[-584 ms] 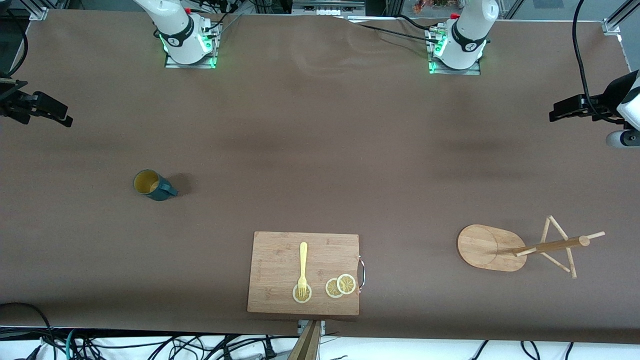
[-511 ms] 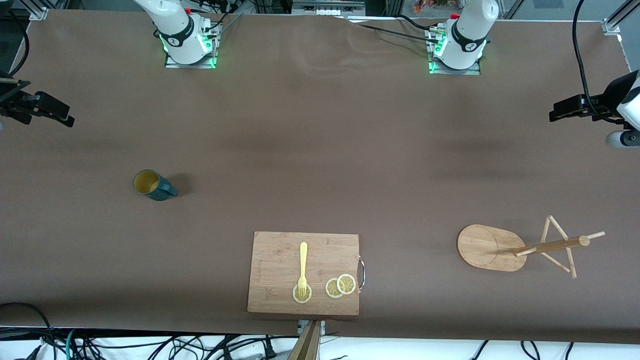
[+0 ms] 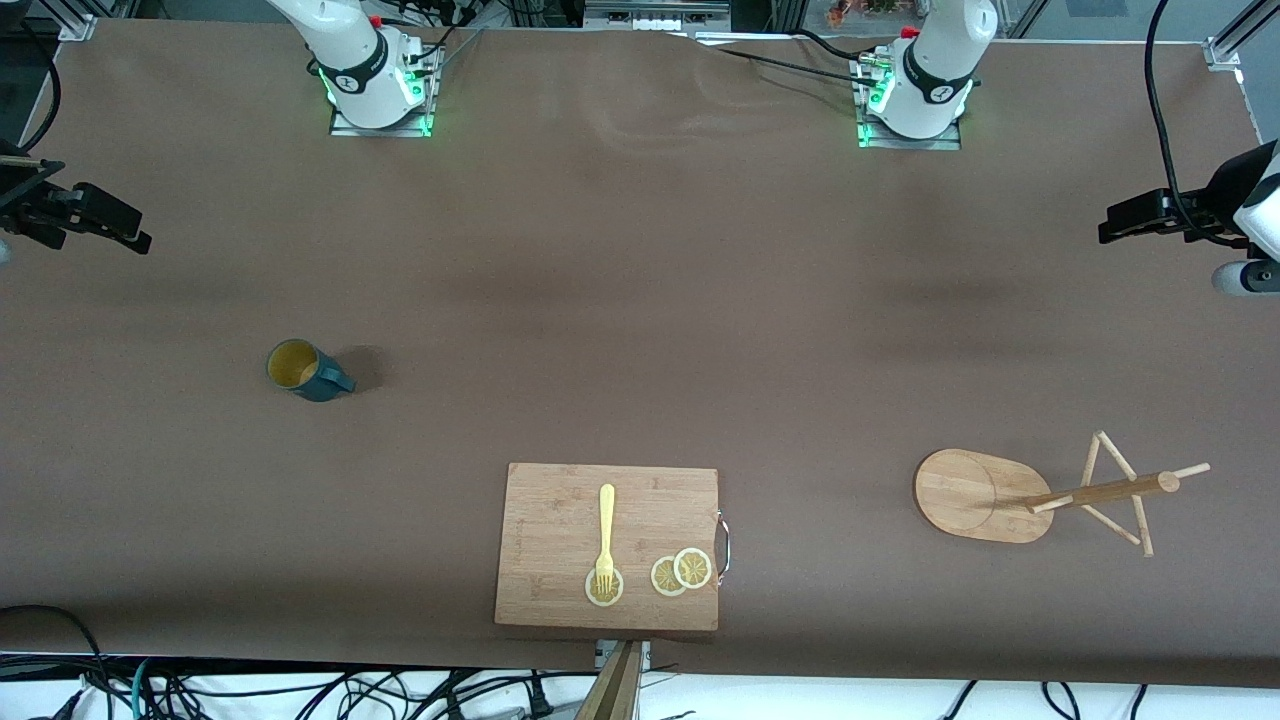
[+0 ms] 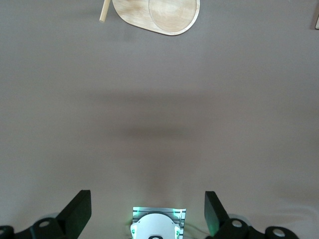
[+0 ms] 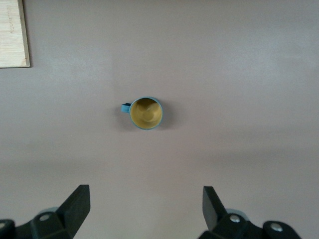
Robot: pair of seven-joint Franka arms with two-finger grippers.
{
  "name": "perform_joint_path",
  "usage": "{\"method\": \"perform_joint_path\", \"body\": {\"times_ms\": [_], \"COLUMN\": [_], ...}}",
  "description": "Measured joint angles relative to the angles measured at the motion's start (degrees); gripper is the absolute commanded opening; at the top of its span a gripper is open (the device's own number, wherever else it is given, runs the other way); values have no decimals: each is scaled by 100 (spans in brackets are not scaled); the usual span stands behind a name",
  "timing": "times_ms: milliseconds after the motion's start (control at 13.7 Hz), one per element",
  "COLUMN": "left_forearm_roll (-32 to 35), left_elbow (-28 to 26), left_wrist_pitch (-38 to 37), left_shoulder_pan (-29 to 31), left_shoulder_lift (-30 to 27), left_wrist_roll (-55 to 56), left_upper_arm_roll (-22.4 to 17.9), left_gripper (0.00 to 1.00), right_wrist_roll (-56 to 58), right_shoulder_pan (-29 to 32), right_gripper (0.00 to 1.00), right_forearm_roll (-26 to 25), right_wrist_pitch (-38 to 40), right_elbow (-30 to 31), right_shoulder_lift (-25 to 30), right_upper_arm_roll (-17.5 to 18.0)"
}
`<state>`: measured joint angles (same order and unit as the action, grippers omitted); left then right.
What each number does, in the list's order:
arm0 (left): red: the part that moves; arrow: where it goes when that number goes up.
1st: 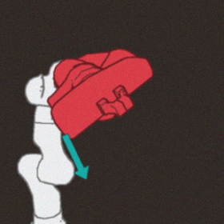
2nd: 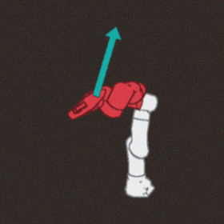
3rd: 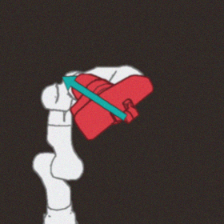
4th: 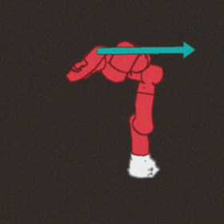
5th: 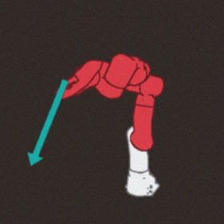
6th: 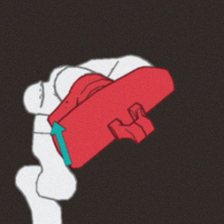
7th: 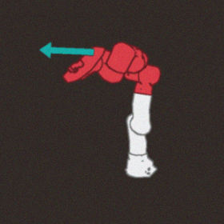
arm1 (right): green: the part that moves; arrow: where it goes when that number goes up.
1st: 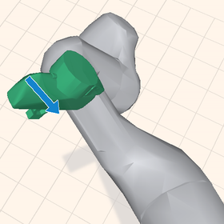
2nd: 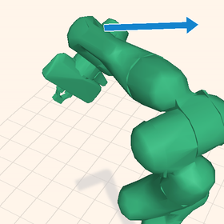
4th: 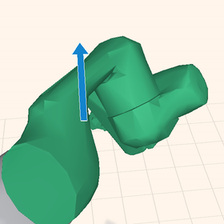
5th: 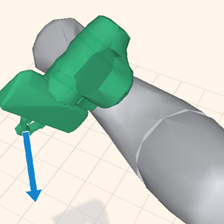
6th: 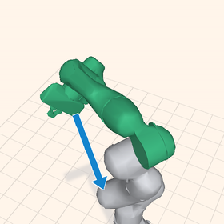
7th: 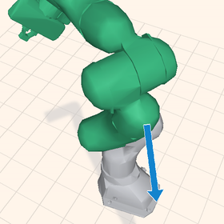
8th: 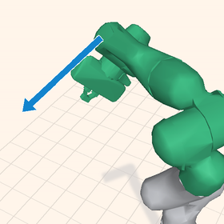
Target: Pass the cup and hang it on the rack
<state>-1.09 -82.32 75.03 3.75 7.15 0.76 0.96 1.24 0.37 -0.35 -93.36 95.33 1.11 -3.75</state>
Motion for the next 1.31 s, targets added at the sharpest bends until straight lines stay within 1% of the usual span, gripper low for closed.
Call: {"method": "perform_joint_path", "body": {"times_ms": [949,1095,1314], "left_forearm_roll": [0,0,0], "left_elbow": [0,0,0], "left_wrist_pitch": [0,0,0], "left_shoulder_pan": [-53,-60,-62], "left_shoulder_lift": [0,0,0], "left_wrist_roll": [0,0,0], "left_upper_arm_roll": [5,5,5], "left_gripper": [100,100,100], "right_wrist_roll": [2,2,4], "right_shoulder_pan": [0,0,-31], "right_gripper": [100,100,100], "right_forearm_roll": [0,0,-2], "right_wrist_pitch": [21,174,668], "right_elbow": [0,0,15], "right_shoulder_lift": [2,1,-43], "right_upper_arm_roll": [2,2,4]}}
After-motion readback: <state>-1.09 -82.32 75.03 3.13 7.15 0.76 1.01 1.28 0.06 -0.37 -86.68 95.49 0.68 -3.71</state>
